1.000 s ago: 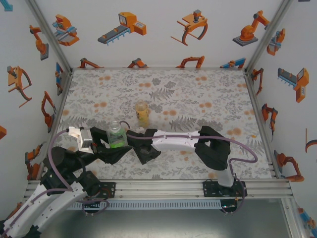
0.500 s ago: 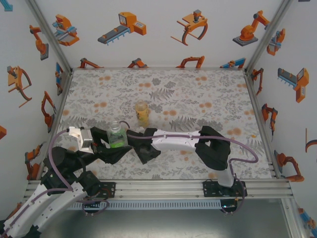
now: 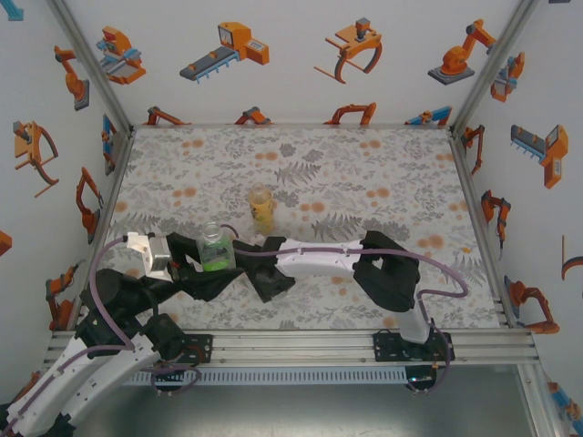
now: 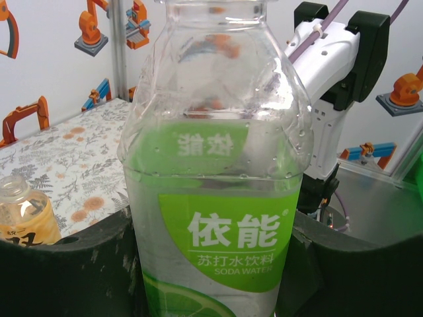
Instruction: Screw on the bottle caps
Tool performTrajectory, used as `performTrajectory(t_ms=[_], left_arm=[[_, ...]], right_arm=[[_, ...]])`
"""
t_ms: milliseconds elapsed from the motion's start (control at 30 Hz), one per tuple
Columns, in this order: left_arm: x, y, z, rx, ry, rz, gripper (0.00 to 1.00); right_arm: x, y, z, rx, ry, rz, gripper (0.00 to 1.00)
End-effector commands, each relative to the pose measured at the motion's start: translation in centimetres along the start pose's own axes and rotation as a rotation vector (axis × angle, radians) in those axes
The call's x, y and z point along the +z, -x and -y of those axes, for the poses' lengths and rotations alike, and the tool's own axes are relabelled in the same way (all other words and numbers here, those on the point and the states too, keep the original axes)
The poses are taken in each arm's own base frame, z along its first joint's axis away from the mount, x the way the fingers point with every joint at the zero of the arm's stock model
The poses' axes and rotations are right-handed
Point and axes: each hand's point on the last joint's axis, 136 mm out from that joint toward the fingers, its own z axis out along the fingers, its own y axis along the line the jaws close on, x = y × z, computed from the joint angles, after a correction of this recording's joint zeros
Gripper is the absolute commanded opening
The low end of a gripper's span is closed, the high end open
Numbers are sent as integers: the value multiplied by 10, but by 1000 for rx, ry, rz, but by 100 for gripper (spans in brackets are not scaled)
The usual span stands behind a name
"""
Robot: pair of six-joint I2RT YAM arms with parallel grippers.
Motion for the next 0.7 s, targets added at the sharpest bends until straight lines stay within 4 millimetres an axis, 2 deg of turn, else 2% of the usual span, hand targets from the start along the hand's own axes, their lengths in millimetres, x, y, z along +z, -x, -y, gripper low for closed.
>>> performTrajectory(t_ms=[0,333,667], left_arm=[[1,5,1,-3,-11,26,0],[0,6,2,-2,-13,32,0],[-1,6,2,-2,-13,32,0]], right_arm=[[-2,0,2,-27,-38,1,48],[-20,9,6,-27,-46,44,48],[-16,7,10,-39,-76,28,48]])
